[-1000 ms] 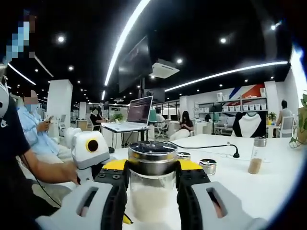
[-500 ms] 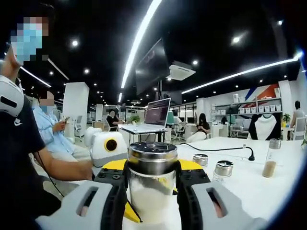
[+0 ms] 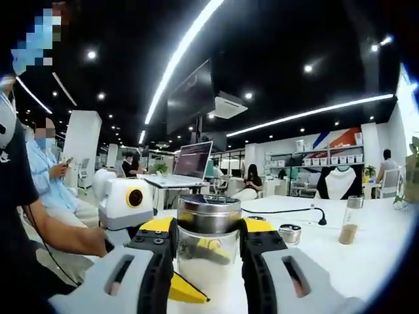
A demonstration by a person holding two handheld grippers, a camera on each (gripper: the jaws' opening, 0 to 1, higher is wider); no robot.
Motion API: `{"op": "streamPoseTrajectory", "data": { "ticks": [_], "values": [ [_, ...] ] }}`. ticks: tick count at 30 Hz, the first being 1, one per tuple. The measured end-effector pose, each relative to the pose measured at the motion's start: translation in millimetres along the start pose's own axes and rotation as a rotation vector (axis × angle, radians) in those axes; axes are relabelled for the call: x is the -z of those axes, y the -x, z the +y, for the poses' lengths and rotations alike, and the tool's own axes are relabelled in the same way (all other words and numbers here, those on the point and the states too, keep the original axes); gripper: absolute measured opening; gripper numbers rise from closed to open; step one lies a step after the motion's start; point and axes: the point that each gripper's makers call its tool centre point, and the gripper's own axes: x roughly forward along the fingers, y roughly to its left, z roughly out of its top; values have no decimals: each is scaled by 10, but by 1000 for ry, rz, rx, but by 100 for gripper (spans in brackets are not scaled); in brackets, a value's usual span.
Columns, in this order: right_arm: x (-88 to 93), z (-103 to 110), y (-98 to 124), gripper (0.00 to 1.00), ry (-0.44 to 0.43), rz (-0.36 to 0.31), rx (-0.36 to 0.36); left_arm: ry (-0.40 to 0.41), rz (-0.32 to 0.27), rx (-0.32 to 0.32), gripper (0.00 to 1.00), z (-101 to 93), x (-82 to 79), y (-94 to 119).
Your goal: Rotate the seasoning bottle until the label or dispensing opening points toward the visible target arrow and the bottle remains upright within the marked orientation range
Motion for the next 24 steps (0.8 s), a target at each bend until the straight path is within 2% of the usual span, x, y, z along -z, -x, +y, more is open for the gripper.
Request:
{"op": "streamPoseTrajectory", "data": {
  "ticks": [2,6,14,16,18,19,21,24],
  "values": [
    [34,4,-22,36,50,24,57,-34,13,-26,42,38,25,-9],
    [88,23,-88,37,111,60,126,-5,16,-51,42,42,66,-18],
    [139,-94,-135,38,28,44,246,-3,12,-108,42,107,75,1],
    [154,-102,-147,37,16,42,256,0,9,-156,42,166,87,13],
    [187,-137,-155,37,-33,41,301,-5,6,-197,42,206,103,24],
    [193,-146,-162,37,-39,43,314,-6,7,-203,42,211,104,27],
    [198,-135,-195,37,-23,44,321,-34,10,-256,42,248,98,55],
    [203,-144,-213,37,-22,41,343,-52,11,-275,42,248,96,68]
  ]
}}
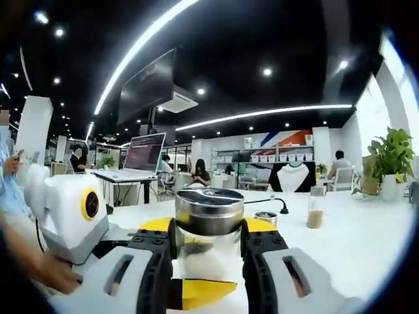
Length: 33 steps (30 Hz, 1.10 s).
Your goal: Rotate the seasoning bottle until the label or dispensing opening points toward the visible target arrow and the bottle remains upright within the marked orientation range
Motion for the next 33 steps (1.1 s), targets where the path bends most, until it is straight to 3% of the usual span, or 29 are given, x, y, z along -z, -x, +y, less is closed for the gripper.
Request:
{"op": "streamPoseTrajectory", "data": {
  "ticks": [6,16,20,23,27,33],
  "values": [
    [37,-21,-5,37,-42,17,31,-37,-8,-51,42,3,29,5],
    [20,-56,8,37,-82,9,55,-70,-30,-38,44,-30,-40,17],
    [-38,-88,55,36,-74,-19,38,4,-84,54,43,-84,-133,14],
    [-47,-102,56,36,-73,-12,8,58,-83,111,42,-90,-141,9],
    [-38,-93,77,36,-60,-12,-24,-24,-49,178,43,-137,-91,0],
    [-12,-25,140,36,-52,-13,-102,-28,-28,259,44,-178,-51,5]
  ]
}}
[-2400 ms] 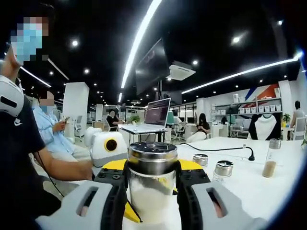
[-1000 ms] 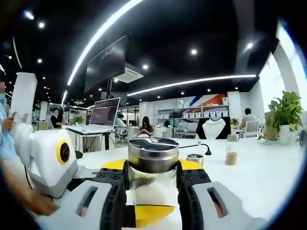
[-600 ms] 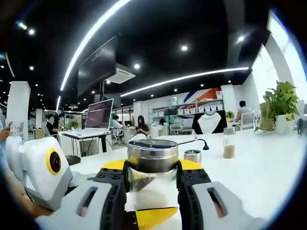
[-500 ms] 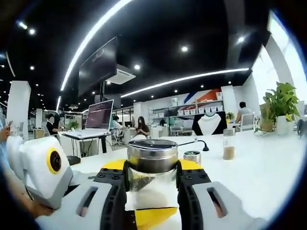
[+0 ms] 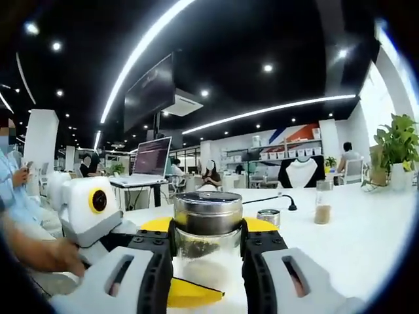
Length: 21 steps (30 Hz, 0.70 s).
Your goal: Rotate the seasoning bottle until the label or dispensing opening points toward the visible target arrow and the bottle remains upright within the marked orientation range
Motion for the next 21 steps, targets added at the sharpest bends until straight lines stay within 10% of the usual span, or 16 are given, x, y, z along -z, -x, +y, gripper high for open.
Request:
{"op": "streamPoseTrajectory", "data": {
  "ticks": [21],
  "values": [
    [-76,359,197,37,24,-62,-280,114,-74,290,46,-329,-36,106]
  ]
}}
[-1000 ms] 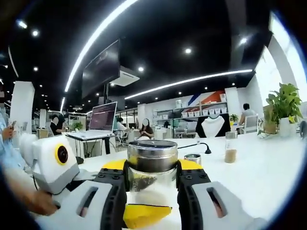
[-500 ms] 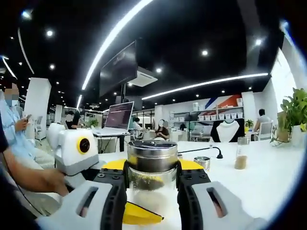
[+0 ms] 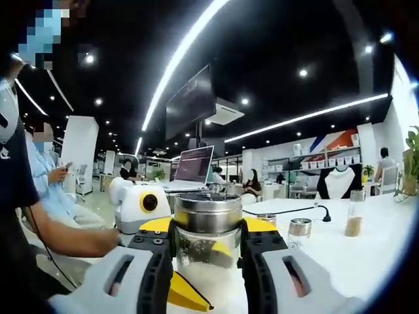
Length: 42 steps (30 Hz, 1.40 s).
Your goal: Rotate the seasoning bottle until the label or dispensing opening points toward the visible target arrow and the bottle remains upright within the marked orientation range
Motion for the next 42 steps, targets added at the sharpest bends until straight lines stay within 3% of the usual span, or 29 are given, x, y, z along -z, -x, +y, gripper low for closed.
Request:
{"op": "streamPoseTrajectory", "data": {
  "ticks": [2,7,12,15,20,23,28,36,42],
  "values": [
    [5,-4,1,37,-3,-2,0,0,3,1,45,-13,2,-5],
    [-10,-7,-15,37,8,-8,17,-29,12,-66,45,17,-22,1],
    [-24,-125,-36,37,-33,-44,107,-100,23,-202,45,189,-32,12],
    [-7,-155,-58,37,-34,-50,144,-107,27,-220,45,183,-27,-5],
    [47,-216,-98,39,-16,-15,216,-122,42,-292,45,270,-2,-9],
    [108,-266,-115,40,20,24,273,-48,17,-329,44,296,-11,-9],
    [156,-305,-149,41,16,48,317,-116,37,-412,44,359,-16,15],
    [163,-354,-154,38,-43,50,341,-89,34,-438,45,391,6,22],
    [145,-360,-127,38,-20,46,345,-85,17,-379,45,363,6,-18]
  ]
}}
